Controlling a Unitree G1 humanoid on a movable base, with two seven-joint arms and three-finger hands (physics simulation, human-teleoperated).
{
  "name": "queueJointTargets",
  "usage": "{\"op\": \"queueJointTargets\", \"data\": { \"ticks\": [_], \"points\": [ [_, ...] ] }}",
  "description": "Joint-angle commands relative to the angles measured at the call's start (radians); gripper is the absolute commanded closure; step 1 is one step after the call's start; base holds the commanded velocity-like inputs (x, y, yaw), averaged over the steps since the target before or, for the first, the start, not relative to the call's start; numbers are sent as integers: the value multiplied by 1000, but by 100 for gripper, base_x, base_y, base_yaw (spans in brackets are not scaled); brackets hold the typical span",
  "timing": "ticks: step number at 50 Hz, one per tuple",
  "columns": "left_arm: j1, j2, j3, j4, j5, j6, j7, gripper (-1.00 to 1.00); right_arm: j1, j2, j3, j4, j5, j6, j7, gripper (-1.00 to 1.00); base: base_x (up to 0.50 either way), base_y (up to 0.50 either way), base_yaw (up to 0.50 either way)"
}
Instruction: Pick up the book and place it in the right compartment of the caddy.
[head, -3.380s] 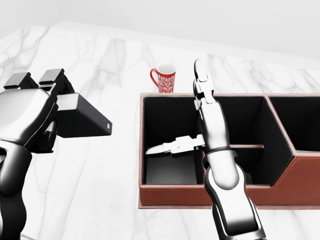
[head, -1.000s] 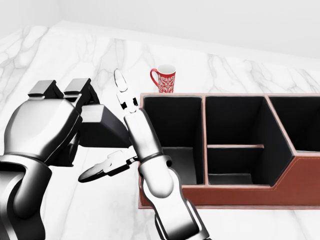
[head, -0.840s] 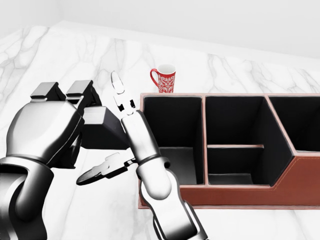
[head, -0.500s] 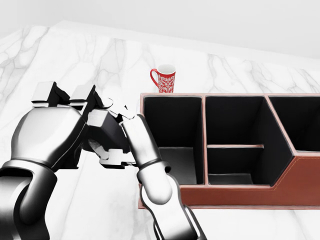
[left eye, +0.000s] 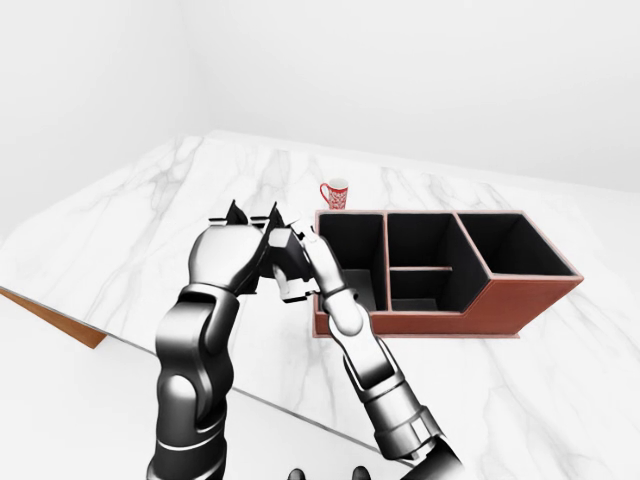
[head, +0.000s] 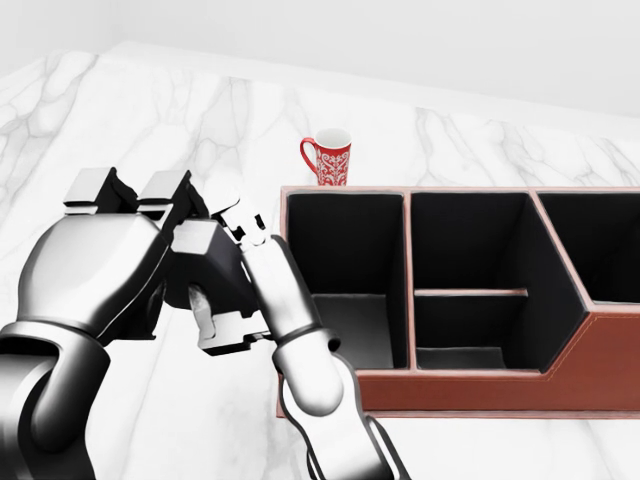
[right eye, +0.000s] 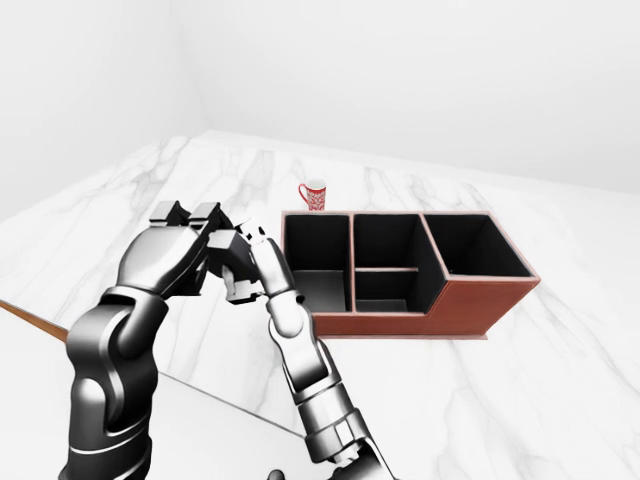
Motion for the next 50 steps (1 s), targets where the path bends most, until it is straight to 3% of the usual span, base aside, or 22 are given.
{"op": "queueJointTargets", "data": {
  "ticks": [1, 2, 3, 4, 5, 6, 9, 26, 30, 31, 35, 42, 50],
  "points": [
    [-32, 1, 20, -23, 27, 0, 44, 31, 16, 2, 24, 34, 18, -41, 9, 100, 0, 0, 0],
    [-30, 1, 20, -23, 26, 0, 42, 31, 15, 3, 22, 38, 17, -41, 9, 100, 0, 0, 0],
    [-28, 2, 20, -20, 28, 0, 50, 19, 11, 7, 21, -9, 14, -13, 25, 100, 0, 0, 0],
    [-27, 3, 20, -19, 30, 0, 52, -63, 9, 8, 21, -24, 15, 3, 30, 100, 0, 0, 0],
    [-31, 4, 21, -21, 32, 0, 47, -100, 7, 8, 21, -29, 16, 8, 31, 100, 0, 0, 0],
    [-39, 3, 24, -26, 31, 0, 47, -100, 4, 6, 18, -17, 19, -3, 27, 100, 0, 0, 0],
    [-51, 5, 28, -42, 37, 0, 33, -100, 3, 7, 21, -34, 17, 13, 31, 100, 0, 0, 0],
    [-75, -6, 33, -183, 51, 0, -20, -100, -1, 0, 11, -10, 26, -10, 28, 100, 0, 0, 0],
    [-61, -5, 35, -191, 52, 0, -20, -100, -6, -2, 7, -27, 30, 7, 30, 100, 0, 0, 0],
    [-62, -6, 38, -203, 49, 0, -20, -100, -6, -8, 3, -2, 35, -21, 23, 100, 0, 0, 0],
    [-54, -6, 43, -220, 43, 0, -20, -100, -17, -9, -2, -44, 38, 23, 33, 100, 0, 0, 0],
    [-51, -2, 55, -233, 18, 0, -17, -100, -44, -26, -26, -53, 58, 41, 33, 100, 0, 0, 0],
    [-39, -7, 64, -246, -45, 0, 48, -100, -60, -47, -46, -71, 78, 59, 34, 100, 0, 0, 0]
  ]
}}
